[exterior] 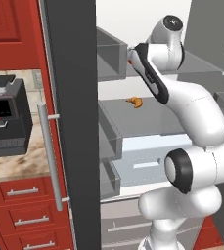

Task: Pick up the banana and apple from the fridge and place one fruit on each plate on the dining counter.

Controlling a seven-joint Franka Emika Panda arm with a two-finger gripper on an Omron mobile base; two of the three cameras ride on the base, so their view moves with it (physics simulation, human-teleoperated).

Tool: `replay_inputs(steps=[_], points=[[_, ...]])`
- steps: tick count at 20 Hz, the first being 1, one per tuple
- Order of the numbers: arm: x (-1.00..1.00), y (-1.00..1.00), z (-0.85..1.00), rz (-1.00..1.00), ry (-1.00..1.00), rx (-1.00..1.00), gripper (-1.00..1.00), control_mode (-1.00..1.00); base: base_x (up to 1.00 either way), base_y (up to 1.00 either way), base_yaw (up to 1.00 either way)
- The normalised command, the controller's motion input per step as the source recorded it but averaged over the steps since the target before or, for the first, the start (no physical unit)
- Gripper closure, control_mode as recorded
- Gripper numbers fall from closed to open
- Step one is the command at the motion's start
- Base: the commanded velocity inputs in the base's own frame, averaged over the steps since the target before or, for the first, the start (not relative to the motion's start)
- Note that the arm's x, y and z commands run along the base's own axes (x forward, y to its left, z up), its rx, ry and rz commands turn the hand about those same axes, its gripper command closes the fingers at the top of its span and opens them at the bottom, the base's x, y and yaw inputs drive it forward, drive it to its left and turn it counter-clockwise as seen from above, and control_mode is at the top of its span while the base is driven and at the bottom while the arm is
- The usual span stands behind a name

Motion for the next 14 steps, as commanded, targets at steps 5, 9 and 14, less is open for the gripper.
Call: replay_inputs(steps=[5, 9, 14], points=[[0.34, 0.00, 0.00, 0.00, 0.00, 0.00, -1.00, -1.00, 0.00, 0.00, 0.00], [0.36, 0.11, -0.01, 0.00, 0.00, 0.00, -1.00, -1.00, 0.00, 0.00, 0.00], [0.41, 0.17, -0.04, 0.00, 0.00, 0.00, -1.00, -1.00, 0.00, 0.00, 0.00]])
